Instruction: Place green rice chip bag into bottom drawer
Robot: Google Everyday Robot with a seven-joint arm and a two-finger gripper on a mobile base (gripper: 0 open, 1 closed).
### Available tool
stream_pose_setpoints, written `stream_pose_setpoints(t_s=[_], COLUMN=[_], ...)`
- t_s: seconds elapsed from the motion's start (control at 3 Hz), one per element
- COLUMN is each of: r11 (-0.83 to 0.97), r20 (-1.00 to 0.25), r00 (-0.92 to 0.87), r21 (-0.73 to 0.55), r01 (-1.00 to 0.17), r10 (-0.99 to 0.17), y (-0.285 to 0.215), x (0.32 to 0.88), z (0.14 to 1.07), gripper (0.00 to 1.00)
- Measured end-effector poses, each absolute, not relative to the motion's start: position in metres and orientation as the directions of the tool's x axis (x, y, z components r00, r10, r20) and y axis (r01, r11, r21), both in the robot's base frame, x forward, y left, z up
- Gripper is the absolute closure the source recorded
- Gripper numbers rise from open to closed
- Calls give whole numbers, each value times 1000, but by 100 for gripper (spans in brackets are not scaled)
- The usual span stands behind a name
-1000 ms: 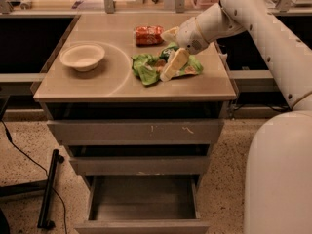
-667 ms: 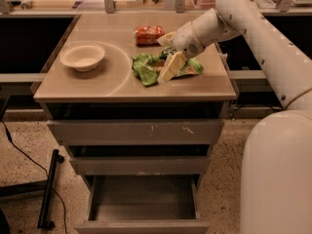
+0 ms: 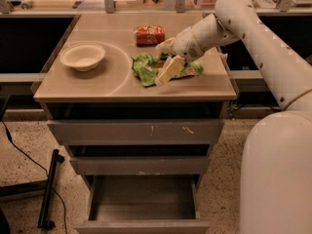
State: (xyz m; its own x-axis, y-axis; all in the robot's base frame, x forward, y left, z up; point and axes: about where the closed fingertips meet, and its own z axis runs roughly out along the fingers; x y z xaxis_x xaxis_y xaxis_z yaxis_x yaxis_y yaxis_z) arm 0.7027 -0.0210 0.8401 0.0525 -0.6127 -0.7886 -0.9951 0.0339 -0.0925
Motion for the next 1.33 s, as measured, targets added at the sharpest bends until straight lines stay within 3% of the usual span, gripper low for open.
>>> stream_pose_setpoints(t_s=[1.33], r11=[34], r20=[-789], r00=[52], r21=[-92], r01=[-995], r10=[-613], y=[-21], x=[703], z=[840], gripper=[99])
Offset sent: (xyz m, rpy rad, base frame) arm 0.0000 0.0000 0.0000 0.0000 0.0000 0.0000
